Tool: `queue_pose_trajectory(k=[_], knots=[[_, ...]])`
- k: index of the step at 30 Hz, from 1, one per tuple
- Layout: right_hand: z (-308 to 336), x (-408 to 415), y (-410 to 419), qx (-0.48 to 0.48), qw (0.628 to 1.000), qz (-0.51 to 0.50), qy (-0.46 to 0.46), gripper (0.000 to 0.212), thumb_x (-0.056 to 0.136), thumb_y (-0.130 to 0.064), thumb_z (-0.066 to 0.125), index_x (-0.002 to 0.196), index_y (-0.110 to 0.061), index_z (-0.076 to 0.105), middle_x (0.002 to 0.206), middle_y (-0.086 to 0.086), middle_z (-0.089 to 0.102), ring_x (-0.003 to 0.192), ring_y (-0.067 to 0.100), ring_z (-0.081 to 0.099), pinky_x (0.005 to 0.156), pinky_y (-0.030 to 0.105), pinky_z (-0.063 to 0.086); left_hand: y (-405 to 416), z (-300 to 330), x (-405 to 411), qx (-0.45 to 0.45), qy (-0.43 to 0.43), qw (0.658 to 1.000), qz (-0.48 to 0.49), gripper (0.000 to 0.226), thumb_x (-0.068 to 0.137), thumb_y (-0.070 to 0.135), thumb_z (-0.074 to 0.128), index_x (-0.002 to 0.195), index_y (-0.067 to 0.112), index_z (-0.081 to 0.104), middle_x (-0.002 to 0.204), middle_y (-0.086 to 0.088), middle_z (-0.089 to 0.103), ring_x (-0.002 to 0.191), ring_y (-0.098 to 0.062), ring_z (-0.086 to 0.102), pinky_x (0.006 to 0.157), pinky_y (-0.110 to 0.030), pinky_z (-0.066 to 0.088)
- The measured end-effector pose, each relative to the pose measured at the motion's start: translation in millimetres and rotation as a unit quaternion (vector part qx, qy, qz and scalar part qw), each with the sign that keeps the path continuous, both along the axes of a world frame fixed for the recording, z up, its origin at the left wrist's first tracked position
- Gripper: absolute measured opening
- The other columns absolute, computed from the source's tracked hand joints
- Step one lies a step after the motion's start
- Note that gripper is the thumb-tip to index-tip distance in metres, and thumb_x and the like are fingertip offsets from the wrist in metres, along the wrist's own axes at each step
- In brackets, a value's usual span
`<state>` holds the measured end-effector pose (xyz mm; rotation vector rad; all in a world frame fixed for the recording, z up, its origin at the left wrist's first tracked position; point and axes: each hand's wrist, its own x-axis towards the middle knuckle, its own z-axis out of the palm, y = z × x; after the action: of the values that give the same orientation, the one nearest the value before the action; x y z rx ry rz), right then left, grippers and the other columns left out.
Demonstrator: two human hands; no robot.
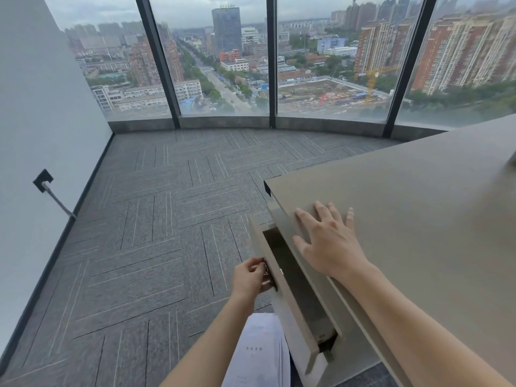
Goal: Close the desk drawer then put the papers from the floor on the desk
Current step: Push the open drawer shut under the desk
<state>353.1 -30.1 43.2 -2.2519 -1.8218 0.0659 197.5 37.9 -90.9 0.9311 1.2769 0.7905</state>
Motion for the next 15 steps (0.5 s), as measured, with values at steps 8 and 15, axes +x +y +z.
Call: queue_pose_trajectory(k=[8, 15], knots=[[-0.5, 1.1, 2.0, 0.003, 1.000, -0.003, 0.010, 0.062, 0.091, -0.049, 0.044, 0.150, -0.035, 0.031, 0.162, 0.015, 0.020, 0.151, 0.035, 0.007, 0.119, 0.063, -0.002, 5.4, -1.2, 32.3, -0.030, -0.079, 0.996, -0.023, 0.021, 0.095, 0.006, 0.058, 0.114, -0.002, 0.063, 0.102, -0.022, 0.068, 0.084, -0.032, 0.068, 0.074, -0.039, 0.062], [0.9, -0.7, 1.8, 0.001, 1.000, -0.004, 0.011, 0.060, 0.092, -0.048, 0.043, 0.149, -0.034, 0.030, 0.163, 0.015, 0.019, 0.152, 0.035, 0.006, 0.119, 0.063, -0.002, 2.5, -1.5, 42.9, -0.053, -0.124, 0.991, -0.023, 0.024, 0.095, 0.005, 0.057, 0.118, -0.002, 0.062, 0.101, -0.022, 0.066, 0.083, -0.031, 0.065, 0.078, -0.041, 0.059]])
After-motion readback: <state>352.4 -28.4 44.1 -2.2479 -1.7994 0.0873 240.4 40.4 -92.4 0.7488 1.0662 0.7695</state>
